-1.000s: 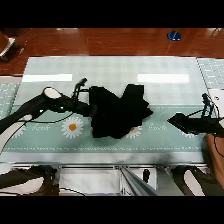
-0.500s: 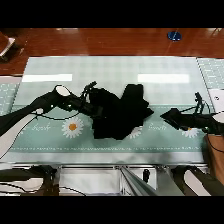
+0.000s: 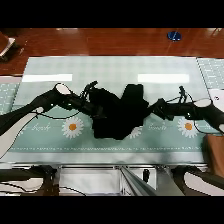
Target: Fold the shirts.
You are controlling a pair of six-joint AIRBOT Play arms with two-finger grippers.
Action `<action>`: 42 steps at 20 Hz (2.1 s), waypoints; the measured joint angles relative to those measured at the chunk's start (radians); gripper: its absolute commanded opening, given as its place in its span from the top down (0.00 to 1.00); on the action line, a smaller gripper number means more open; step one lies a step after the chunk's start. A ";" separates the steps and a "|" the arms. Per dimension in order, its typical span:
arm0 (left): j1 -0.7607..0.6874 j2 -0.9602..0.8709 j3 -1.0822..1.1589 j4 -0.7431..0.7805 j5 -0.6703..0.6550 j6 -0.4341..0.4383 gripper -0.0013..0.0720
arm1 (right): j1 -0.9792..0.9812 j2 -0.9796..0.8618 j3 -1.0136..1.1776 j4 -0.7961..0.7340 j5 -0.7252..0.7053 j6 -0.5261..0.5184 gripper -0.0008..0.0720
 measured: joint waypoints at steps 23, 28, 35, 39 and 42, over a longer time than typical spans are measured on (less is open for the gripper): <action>0.619 0.645 0.402 -0.045 0.093 -0.171 0.96 | 0.052 0.304 0.966 -0.478 0.318 0.132 0.96; 0.807 0.921 0.442 -0.010 0.160 -0.188 0.96 | 0.049 0.569 1.033 -0.598 0.403 0.155 0.96; 0.734 1.164 0.445 0.206 0.142 -0.202 0.96 | 0.048 0.775 1.031 -0.679 0.658 0.220 0.96; 0.640 1.174 0.375 0.296 0.089 -0.225 0.96 | 0.048 0.800 0.913 -0.624 0.811 0.252 0.96; 0.608 1.122 0.271 0.307 0.068 -0.236 0.96 | 0.048 0.805 0.734 -0.550 0.831 0.256 0.96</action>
